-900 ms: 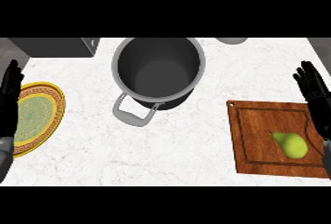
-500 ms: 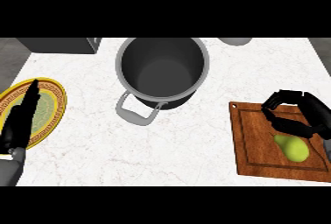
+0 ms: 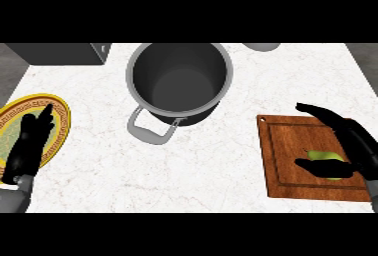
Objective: Pick the pear from the cutting board and place it in the pot
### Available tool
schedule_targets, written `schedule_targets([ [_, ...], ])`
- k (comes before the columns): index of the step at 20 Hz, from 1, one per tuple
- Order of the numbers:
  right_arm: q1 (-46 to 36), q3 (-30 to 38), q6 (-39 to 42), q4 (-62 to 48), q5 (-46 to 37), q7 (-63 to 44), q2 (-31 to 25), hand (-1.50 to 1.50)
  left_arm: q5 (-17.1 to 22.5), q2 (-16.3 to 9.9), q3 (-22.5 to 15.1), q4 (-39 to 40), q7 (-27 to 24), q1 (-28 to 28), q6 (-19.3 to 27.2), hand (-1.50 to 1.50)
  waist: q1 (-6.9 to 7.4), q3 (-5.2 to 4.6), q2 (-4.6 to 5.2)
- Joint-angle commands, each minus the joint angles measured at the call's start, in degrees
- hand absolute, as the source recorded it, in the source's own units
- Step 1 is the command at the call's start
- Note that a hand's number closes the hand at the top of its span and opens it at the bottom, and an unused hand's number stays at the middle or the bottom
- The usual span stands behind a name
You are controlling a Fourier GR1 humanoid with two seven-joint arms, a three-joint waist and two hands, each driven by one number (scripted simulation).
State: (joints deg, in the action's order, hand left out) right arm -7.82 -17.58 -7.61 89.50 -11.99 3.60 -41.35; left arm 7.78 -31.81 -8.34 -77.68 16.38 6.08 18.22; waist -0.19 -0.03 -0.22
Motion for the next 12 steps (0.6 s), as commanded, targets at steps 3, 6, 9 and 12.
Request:
schedule_targets([
  [3, -2.09, -3.73, 8.44, 8.56, -7.42, -15.69, -7.93, -1.5, -0.87, 0.37, -0.67, -2.22, 3.05, -0.06, -0.29, 0.0, 0.09, -0.12, -0.13],
  [6, -4.13, -2.81, 16.31, 12.3, -7.22, -22.49, -14.02, -1.5, -1.3, 1.18, -0.36, -0.5, 2.54, -0.04, 0.26, 0.0, -0.32, -0.19, -0.04],
  [9, -8.23, -4.88, 25.89, 15.01, -5.37, -30.39, -15.63, -1.5, -1.55, 1.06, -0.64, -1.64, 4.68, 1.03, -0.06, 0.0, 0.22, -0.17, 0.06],
  [12, -9.71, -10.19, 32.86, 17.96, -5.8, -38.74, -14.47, -1.5, -1.87, 1.7, -0.59, -0.79, 2.96, 1.43, -0.4, 0.0, 0.49, -0.22, 0.2],
])
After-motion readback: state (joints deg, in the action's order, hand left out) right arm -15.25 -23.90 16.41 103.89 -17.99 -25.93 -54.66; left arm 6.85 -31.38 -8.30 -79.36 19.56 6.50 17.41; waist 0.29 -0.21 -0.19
